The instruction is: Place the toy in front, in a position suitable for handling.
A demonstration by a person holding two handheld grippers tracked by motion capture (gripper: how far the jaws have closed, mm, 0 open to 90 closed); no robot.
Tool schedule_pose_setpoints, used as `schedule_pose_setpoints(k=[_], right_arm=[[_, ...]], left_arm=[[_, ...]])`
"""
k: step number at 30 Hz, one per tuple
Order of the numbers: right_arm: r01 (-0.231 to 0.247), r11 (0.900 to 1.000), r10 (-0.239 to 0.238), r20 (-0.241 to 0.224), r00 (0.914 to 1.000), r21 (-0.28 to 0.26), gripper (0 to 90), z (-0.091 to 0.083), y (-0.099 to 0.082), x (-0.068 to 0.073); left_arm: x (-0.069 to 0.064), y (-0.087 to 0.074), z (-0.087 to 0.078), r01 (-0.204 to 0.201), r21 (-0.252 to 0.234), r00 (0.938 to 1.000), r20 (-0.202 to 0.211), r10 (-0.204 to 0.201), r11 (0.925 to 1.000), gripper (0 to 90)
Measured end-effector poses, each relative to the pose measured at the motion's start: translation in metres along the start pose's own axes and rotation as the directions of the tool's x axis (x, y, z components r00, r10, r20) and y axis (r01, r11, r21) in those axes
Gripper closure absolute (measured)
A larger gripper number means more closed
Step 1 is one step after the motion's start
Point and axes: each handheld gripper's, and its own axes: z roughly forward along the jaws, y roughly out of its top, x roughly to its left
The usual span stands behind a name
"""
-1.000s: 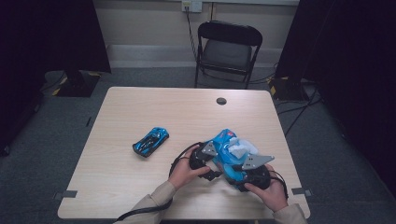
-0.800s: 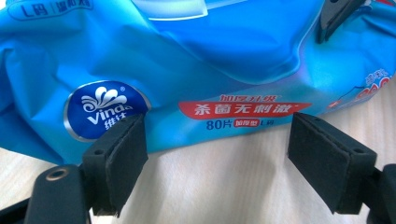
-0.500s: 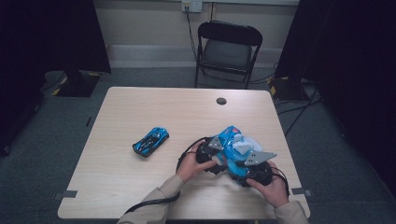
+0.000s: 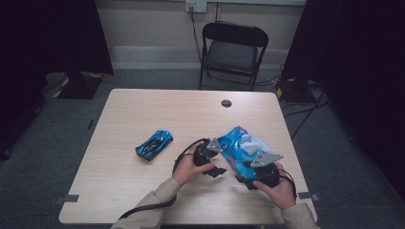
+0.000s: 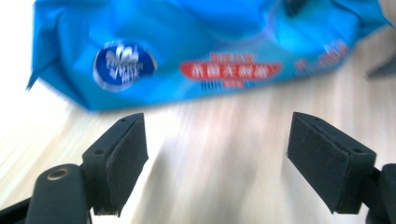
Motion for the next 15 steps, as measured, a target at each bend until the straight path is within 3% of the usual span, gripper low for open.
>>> schedule_pose_setpoints(k=[7, 15], right_arm=[[0.016, 0.9991, -0.017, -0.037, 0.9992, -0.040, 31.7, 0.010, 0.013, 0.012], [-0.016, 0.9990, 0.014, -0.059, 0.9982, -0.042, 32.8, 0.041, 0.022, 0.013]], left_arm=[[-0.018, -0.023, -0.034, 0.004, 0.009, 0.9998, 0.019, -0.004, 1.0000, 18.9], [-0.036, -0.048, -0.063, -0.003, 0.020, 0.9995, 0.032, 0.003, 0.9998, 18.5]])
